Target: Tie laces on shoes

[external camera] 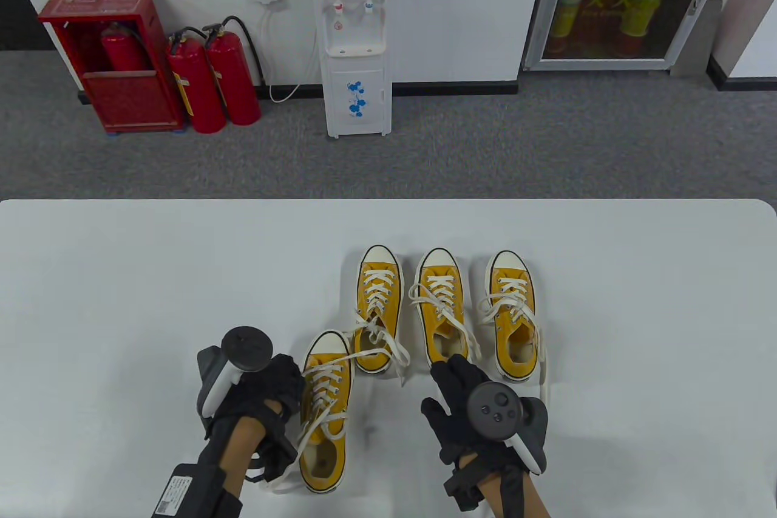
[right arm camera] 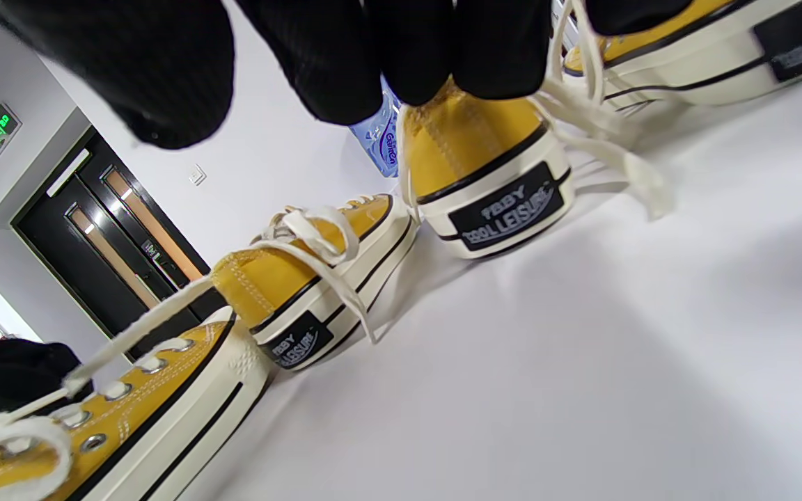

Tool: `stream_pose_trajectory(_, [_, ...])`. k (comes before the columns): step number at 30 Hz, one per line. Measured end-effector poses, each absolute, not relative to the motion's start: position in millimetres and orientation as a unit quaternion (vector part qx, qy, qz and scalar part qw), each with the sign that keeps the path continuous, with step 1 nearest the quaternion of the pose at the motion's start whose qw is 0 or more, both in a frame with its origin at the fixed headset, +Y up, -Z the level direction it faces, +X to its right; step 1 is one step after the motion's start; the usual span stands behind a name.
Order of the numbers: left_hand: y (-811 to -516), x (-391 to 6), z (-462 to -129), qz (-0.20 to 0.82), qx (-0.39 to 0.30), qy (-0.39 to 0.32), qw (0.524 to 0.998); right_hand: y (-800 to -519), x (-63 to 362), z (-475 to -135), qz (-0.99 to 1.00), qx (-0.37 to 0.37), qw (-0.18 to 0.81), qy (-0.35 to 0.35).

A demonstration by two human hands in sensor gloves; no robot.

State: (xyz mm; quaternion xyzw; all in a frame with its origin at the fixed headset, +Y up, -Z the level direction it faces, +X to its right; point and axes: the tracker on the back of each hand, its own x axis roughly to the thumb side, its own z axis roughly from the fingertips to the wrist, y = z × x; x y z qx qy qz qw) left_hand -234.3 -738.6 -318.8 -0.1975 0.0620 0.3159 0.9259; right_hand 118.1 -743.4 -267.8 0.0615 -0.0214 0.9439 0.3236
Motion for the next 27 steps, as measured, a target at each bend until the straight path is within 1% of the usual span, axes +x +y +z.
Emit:
stream_pose_trajectory(1, [-736.2,-238.3,-316.3,0.341,-0.184,0.058,0.92,-743.4,118.2,-267.8,0.944,0.061,0.323,-0.021])
stream_pose_trajectory(5, [-730.4,-248.8,-305.9,0.42,-0.176,0.036,0.89,-743.7,118.5,-268.0,0.944,0.059,0.324,-0.019])
stream_pose_trajectory(8, [-728.2,-254.7,-297.3,0.458,-0.158,0.021,0.875,-743.6,118.7,-268.1,0.944,0.059,0.325,-0.019])
stream_pose_trajectory(17, [-734.7,-270.6,-271.8,0.572,-0.091,0.013,0.815,-745.6,117.5,-268.6,0.945,0.063,0.321,-0.015])
stream_pose_trajectory(19, [-738.4,-271.8,-268.9,0.587,-0.094,0.004,0.804,-745.6,117.4,-268.6,0.945,0.063,0.32,-0.014])
stream_pose_trajectory(22, [-744.6,-275.7,-267.4,0.617,-0.084,0.01,0.783,-744.6,117.2,-268.3,0.944,0.065,0.322,-0.018])
stream_pose_trajectory(25, [-755.7,-277.4,-266.7,0.644,-0.094,0.011,0.759,-743.6,116.1,-267.5,0.944,0.071,0.322,-0.022])
stream_pose_trajectory(27, [-758.5,-277.4,-265.4,0.651,-0.099,0.01,0.752,-744.3,114.1,-266.9,0.944,0.075,0.32,-0.024])
